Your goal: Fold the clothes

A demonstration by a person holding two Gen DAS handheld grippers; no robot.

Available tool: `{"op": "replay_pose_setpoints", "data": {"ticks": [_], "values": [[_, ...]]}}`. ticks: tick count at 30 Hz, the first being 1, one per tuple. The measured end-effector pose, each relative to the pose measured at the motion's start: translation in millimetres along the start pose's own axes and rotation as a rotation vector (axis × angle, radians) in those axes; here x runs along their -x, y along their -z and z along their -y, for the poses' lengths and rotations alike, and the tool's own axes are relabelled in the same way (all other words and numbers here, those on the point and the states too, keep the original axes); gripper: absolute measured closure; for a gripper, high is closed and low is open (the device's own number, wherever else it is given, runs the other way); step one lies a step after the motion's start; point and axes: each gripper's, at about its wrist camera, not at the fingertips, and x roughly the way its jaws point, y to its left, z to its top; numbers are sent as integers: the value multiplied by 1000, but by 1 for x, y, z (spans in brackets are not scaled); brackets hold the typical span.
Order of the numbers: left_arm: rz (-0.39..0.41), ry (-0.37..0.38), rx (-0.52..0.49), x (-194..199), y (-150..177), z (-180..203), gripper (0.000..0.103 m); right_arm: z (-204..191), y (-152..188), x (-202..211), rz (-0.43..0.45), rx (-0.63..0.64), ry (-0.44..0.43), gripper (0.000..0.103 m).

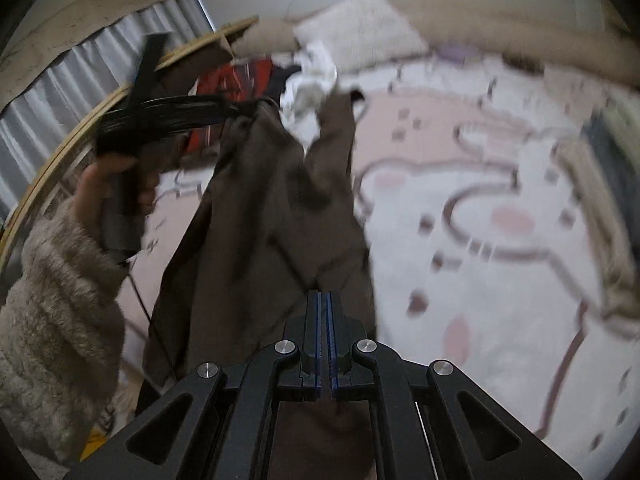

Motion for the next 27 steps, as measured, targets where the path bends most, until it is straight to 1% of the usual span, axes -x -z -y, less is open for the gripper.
{"op": "replay_pose_setpoints", "data": {"ticks": [1,3,5,7,9,11,13,16,18,19,21,22,24,26,27], "values": [[3,-9,-4,13,14,-7,37,0,5,-4,-20,-13,-19,100],[9,-24,-7,41,42,-22,35,-6,13,-7,-35,-17,-42,100],[20,-22,33,71,76,-35,27,-17,20,-4,-44,0,-66,100],[18,-23,68,97,111,-40,26,-30,30,-4,-55,27,-90,100],[-1,-30,100,111,145,-41,26,-45,36,-8,-66,67,-106,100],[-25,-40,121,118,176,-36,26,-61,44,-12,-59,110,-115,100],[-42,-59,115,120,200,-25,26,-75,51,-17,-53,142,-115,100],[-65,-60,92,109,219,-9,26,-90,55,-25,-54,167,-111,100],[-108,-62,80,90,225,-2,26,-95,57,-29,-64,169,-137,100],[-132,-66,75,79,227,0,27,-96,57,-28,-60,178,-117,100],[-167,-78,65,62,230,-1,83,-98,59,-26,-54,195,-77,100],[-159,-67,87,62,226,-8,89,-99,60,-25,-50,204,-58,100],[-139,-56,132,63,217,-24,89,-101,61,-23,-44,221,-18,100],[-79,-142,168,72,203,-46,89,-103,63,-22,-36,238,18,100],[-47,-187,194,80,195,-61,89,-103,64,-21,-31,242,20,100]]}}
